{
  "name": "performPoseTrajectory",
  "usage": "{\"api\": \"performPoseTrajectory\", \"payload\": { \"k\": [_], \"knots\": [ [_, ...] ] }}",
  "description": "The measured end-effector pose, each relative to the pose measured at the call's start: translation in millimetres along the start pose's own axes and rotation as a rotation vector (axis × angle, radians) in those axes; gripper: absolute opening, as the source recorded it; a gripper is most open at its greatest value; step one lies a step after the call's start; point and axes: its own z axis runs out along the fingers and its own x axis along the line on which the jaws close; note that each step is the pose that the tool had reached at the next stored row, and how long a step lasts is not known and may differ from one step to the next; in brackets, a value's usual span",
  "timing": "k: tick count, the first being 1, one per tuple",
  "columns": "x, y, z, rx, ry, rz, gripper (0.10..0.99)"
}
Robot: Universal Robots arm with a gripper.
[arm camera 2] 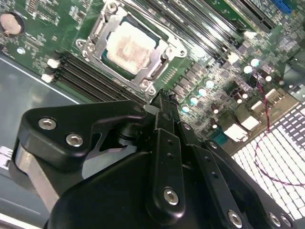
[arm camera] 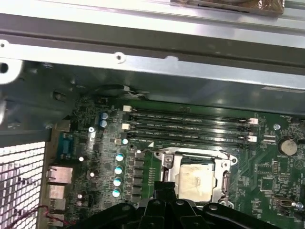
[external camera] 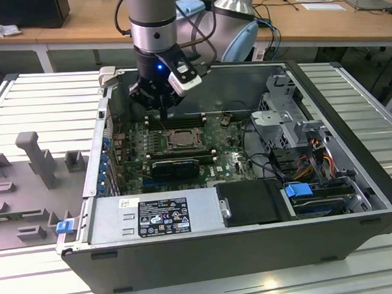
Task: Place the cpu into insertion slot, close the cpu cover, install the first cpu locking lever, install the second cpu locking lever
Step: 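Install the first cpu locking lever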
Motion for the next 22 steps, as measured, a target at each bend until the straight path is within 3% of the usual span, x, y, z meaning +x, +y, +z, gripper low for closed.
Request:
{"api": "performPoseTrajectory", "payload": {
  "k": [7,10,16,19,22],
  "knots": [
    [20.4,2.0,-0.6,0.0,-0.0001,0.0,0.106],
    [25.4,3.9,-0.3,-0.001,0.0,0.0,0.106],
    [29.9,14.3,2.6,-0.001,-0.0002,0.0,0.106],
    [29.0,25.6,6.7,-0.001,-0.0001,0.0,0.106],
    [29.0,26.7,7.3,-0.001,-0.0001,0.0,0.106]
  ]
}}
